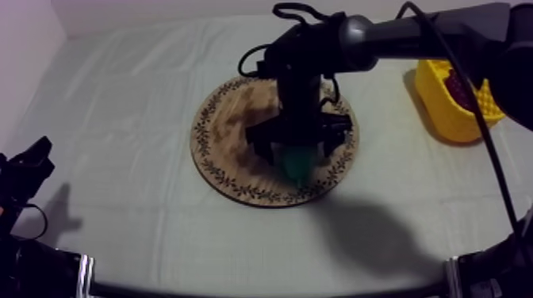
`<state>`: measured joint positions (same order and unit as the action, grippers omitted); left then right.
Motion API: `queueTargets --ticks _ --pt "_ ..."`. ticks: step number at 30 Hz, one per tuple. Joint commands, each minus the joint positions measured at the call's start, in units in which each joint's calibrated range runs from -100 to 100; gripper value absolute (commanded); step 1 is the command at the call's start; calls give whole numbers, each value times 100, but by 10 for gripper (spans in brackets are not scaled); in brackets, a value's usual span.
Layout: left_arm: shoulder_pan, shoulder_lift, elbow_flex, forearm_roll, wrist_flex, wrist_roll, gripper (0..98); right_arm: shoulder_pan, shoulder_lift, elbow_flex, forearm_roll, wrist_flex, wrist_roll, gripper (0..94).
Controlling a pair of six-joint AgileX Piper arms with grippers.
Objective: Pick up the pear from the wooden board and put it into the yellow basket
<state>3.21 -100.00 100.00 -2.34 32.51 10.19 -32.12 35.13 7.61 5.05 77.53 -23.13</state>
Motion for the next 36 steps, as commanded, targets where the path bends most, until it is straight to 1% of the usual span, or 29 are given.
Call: queueTargets --ticks 1,3,5,8,10,13,16,21,26,29,33,36 --pt "2 0 0 2 -1 -1 1 10 7 -12 -26 -19 -10 708" --pt "2 0 0 2 -1 -1 1 21 14 -16 -16 -55 -21 597" --pt "2 0 0 2 -1 -1 1 40 -7 14 -18 -80 -17 511" --pt "2 0 0 2 -1 -1 1 66 -106 126 -32 -129 20 421" --pt "2 0 0 2 -1 -1 1 76 -220 232 -29 -177 44 384" --pt "2 0 0 2 -1 -1 1 117 -463 379 -12 -207 100 371" --pt "2 0 0 2 -1 -1 1 204 -788 435 44 -101 184 370" --pt "2 0 0 2 -1 -1 1 497 -1457 398 268 161 418 372" --pt "2 0 0 2 -1 -1 1 1071 -2195 302 602 295 841 390" --pt "2 0 0 2 -1 -1 1 1464 -2579 259 838 264 1122 398" --pt "2 0 0 2 -1 -1 1 2011 -3007 245 1065 -18 1474 402" --pt "2 0 0 2 -1 -1 1 2408 -3271 217 1129 -300 1760 404"
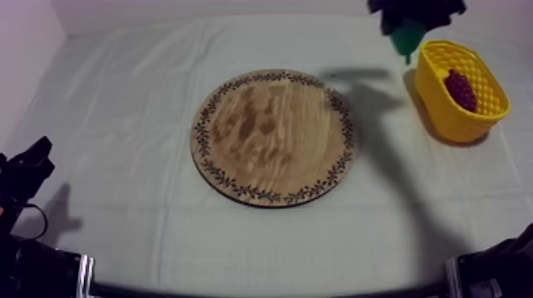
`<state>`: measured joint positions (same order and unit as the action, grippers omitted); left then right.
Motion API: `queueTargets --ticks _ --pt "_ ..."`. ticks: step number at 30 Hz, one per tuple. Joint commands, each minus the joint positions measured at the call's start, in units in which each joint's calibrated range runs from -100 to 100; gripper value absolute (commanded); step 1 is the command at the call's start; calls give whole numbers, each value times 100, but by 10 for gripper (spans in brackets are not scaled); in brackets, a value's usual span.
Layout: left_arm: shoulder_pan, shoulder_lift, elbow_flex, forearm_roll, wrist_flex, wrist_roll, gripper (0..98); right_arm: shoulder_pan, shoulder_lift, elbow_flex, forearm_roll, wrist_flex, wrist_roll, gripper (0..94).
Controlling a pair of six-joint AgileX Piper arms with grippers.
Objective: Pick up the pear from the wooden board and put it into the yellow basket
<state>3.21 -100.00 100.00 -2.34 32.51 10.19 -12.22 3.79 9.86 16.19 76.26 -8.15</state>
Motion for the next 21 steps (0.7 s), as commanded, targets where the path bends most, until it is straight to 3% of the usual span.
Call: queueTargets --ticks 1,8,16,21 --pt "2 0 0 2 -1 -1 1 535 -211 -6 38 -265 350 405" --pt "2 0 0 2 -1 -1 1 1207 -520 570 330 -1439 664 409" --pt "2 0 0 2 -1 -1 1 1669 -488 1968 1134 -3107 175 425" --pt "2 0 0 2 -1 -1 1 1798 -204 2480 1250 -3839 51 430"
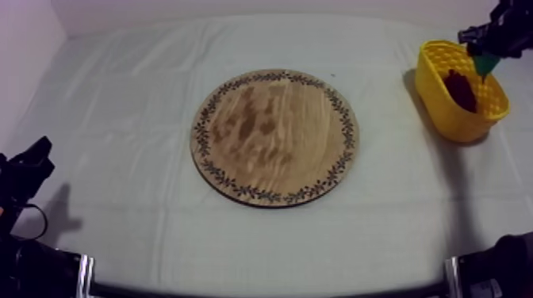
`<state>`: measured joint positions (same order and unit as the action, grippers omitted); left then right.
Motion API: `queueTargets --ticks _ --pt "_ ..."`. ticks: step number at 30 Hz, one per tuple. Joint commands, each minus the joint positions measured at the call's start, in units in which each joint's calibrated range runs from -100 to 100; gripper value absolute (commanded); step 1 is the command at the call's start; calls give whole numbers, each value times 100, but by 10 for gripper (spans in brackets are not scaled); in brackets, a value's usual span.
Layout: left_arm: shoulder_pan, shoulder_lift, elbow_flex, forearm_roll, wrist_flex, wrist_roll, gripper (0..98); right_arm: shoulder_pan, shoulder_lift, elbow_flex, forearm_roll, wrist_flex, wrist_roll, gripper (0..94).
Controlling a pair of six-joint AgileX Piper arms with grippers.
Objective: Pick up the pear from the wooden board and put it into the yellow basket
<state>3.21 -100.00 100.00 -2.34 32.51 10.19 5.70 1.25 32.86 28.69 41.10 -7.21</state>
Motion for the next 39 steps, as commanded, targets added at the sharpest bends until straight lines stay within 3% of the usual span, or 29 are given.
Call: queueTargets --ticks 1,13,22,29,34,39 --pt "2 0 0 2 -1 -1 1 17 109 260 13 -463 -59 431" --pt "2 0 0 2 -1 -1 1 168 311 744 -208 -1885 160 611" --pt "2 0 0 2 -1 -1 1 149 -558 1102 -1103 -2083 1000 596" --pt "2 0 0 2 -1 -1 1 166 -2036 2228 -1888 -2092 1849 573" --pt "2 0 0 2 -1 -1 1 82 -3469 3397 -2111 -2127 1996 554" --pt "2 0 0 2 -1 -1 1 -120 -4898 4260 -2338 -1921 1971 475"
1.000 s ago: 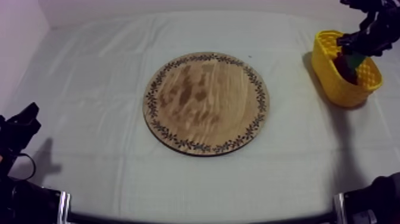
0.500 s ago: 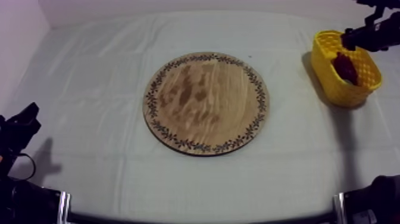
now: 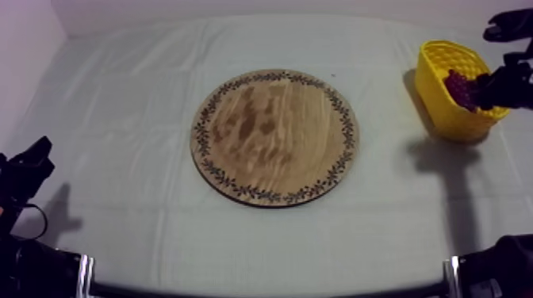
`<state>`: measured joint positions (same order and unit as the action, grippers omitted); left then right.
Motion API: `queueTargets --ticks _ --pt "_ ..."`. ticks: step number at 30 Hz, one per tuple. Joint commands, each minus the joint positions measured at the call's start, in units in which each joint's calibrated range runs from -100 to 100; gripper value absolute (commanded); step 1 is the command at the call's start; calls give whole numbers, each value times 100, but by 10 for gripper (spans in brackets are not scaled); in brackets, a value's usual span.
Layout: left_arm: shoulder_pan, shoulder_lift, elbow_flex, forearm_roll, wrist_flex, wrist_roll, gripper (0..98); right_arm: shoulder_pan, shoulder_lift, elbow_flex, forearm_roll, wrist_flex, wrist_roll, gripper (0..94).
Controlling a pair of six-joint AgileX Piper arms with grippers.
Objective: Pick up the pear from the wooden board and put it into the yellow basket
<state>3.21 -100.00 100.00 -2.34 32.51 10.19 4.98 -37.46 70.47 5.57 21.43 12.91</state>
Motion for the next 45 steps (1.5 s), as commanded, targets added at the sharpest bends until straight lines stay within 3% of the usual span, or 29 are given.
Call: queueTargets --ticks 1,14,18,20,24,33,45 --pt "2 0 0 2 -1 -1 1 -84 -1304 668 -70 72 -46 458" --pt "2 0 0 2 -1 -1 1 -405 -4219 2472 -846 354 425 313" --pt "2 0 0 2 -1 -1 1 -451 -4820 2785 -1051 508 563 136" --pt "2 0 0 2 -1 -1 1 -466 -5105 2844 -1065 678 528 69" --pt "2 0 0 2 -1 -1 1 -471 -5594 2892 -954 1068 307 18" --pt "2 0 0 2 -1 -1 1 -496 -5812 2908 -894 1314 204 3" --pt "2 0 0 2 -1 -1 1 -985 -5829 2900 -829 1573 217 4"
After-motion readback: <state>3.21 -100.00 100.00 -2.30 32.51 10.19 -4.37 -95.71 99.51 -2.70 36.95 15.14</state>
